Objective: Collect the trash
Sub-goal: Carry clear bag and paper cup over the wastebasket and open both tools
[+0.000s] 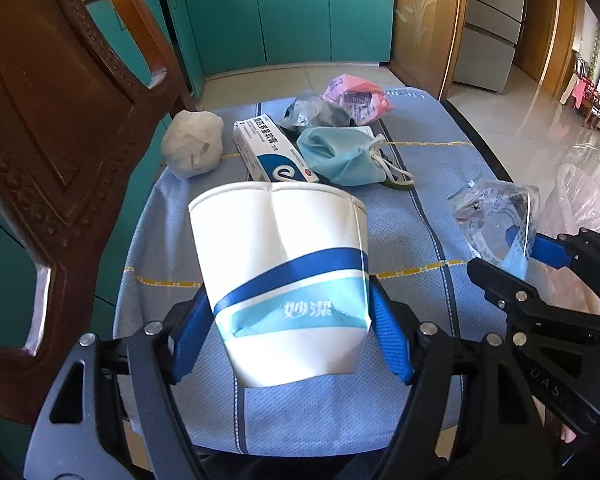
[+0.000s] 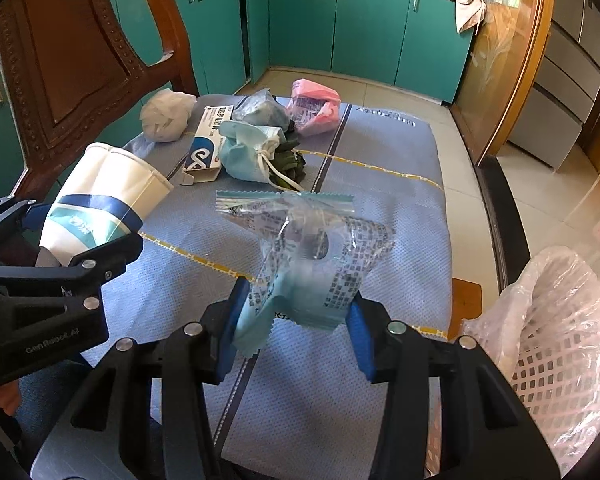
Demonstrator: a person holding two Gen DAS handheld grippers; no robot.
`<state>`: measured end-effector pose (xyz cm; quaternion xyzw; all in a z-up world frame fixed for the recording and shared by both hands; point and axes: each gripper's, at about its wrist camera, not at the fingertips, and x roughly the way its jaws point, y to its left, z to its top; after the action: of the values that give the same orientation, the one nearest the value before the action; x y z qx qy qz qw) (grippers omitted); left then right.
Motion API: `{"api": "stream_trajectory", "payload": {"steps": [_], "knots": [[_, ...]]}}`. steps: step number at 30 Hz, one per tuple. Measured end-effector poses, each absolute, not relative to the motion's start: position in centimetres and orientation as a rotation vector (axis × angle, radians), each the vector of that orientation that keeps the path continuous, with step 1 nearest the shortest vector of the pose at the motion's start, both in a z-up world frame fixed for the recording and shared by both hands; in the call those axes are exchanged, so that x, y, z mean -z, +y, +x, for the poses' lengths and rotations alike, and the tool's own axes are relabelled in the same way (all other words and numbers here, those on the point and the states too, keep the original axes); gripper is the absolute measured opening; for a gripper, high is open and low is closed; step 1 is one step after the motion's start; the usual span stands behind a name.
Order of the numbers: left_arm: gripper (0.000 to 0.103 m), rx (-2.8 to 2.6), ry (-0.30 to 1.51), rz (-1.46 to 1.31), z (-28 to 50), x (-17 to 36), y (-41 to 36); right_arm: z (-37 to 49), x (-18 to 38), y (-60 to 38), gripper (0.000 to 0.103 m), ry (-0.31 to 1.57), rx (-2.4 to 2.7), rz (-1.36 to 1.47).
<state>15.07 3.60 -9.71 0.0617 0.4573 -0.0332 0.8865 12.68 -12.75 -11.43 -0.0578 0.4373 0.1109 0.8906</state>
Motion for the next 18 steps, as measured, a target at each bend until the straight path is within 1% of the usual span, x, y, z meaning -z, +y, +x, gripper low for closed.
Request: {"api": "stream_trajectory", "payload": {"steps": [3, 10, 18], "knots": [[0.074, 0.055, 0.936, 0.124, 14.7, 9.1, 3.6, 12.2, 10.4, -13.1, 0.047, 0.883, -0.217, -0.118], [0.074, 0.063, 0.876, 0.127, 14.0, 6.7, 2.4, 10.2, 6.0, -16.9, 0.047, 0.783, -0.136, -0.091], [0.074, 0.183, 0.832, 0.165, 12.8, 4.7, -4.1, 7.1, 4.0, -24.3, 0.047, 0.747, -0.038, -0.006]]}}
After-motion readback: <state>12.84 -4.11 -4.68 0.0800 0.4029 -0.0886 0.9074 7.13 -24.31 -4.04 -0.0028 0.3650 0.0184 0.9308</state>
